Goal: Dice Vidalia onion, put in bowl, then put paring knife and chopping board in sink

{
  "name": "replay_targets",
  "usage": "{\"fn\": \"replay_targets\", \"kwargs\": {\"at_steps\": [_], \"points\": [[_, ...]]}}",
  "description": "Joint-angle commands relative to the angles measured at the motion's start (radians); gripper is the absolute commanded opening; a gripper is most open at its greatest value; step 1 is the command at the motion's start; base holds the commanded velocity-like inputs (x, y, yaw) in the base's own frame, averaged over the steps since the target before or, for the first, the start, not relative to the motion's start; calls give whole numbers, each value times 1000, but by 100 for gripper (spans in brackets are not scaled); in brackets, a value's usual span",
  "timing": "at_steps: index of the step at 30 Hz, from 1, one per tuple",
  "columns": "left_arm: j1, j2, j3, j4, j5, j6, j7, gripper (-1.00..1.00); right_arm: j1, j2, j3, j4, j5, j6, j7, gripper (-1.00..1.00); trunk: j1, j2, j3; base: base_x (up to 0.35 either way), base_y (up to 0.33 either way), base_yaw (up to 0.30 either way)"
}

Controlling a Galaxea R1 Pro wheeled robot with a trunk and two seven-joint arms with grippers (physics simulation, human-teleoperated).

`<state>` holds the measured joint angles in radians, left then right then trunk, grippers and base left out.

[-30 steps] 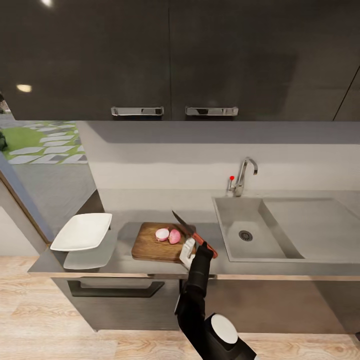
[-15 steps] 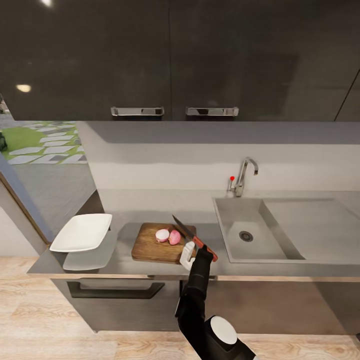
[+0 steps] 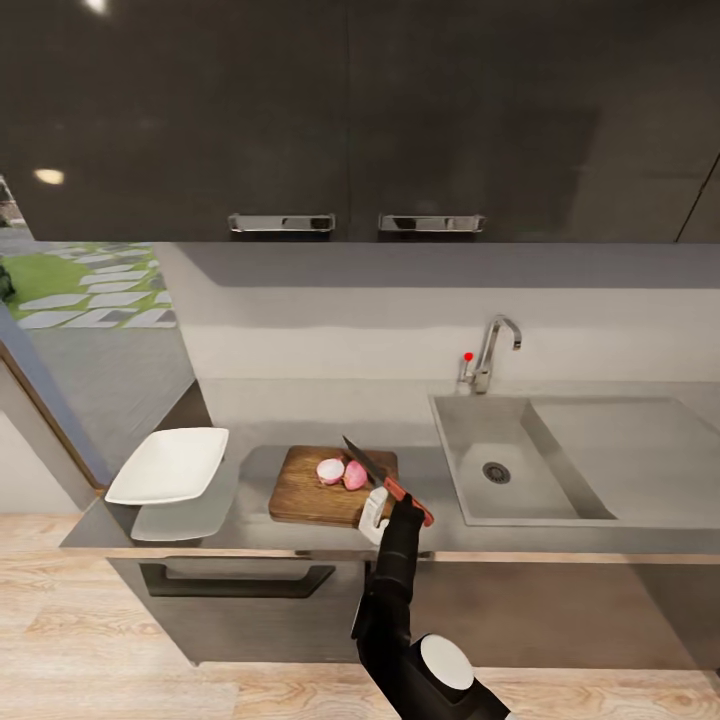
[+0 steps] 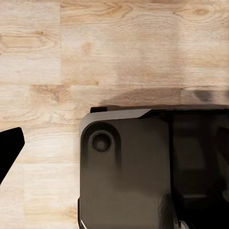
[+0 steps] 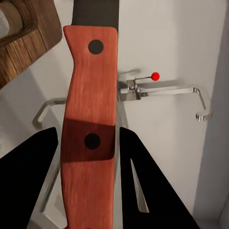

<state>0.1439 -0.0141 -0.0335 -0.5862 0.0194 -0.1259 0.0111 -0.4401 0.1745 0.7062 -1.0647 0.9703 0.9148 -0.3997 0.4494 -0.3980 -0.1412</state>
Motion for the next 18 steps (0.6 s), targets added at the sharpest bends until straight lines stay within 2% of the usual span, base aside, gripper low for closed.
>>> {"fn": "replay_targets", "kwargs": {"at_steps": [1, 18], "points": [[0, 0, -2, -1, 2, -1, 1, 100, -1, 0, 2, 2, -2, 6, -5, -100, 1, -2, -2, 0, 18, 0], [0, 0, -2, -1, 2, -1, 1, 100, -1, 0, 3, 34, -2, 3, -6, -100, 1, -2, -2, 0, 2, 0]]}}
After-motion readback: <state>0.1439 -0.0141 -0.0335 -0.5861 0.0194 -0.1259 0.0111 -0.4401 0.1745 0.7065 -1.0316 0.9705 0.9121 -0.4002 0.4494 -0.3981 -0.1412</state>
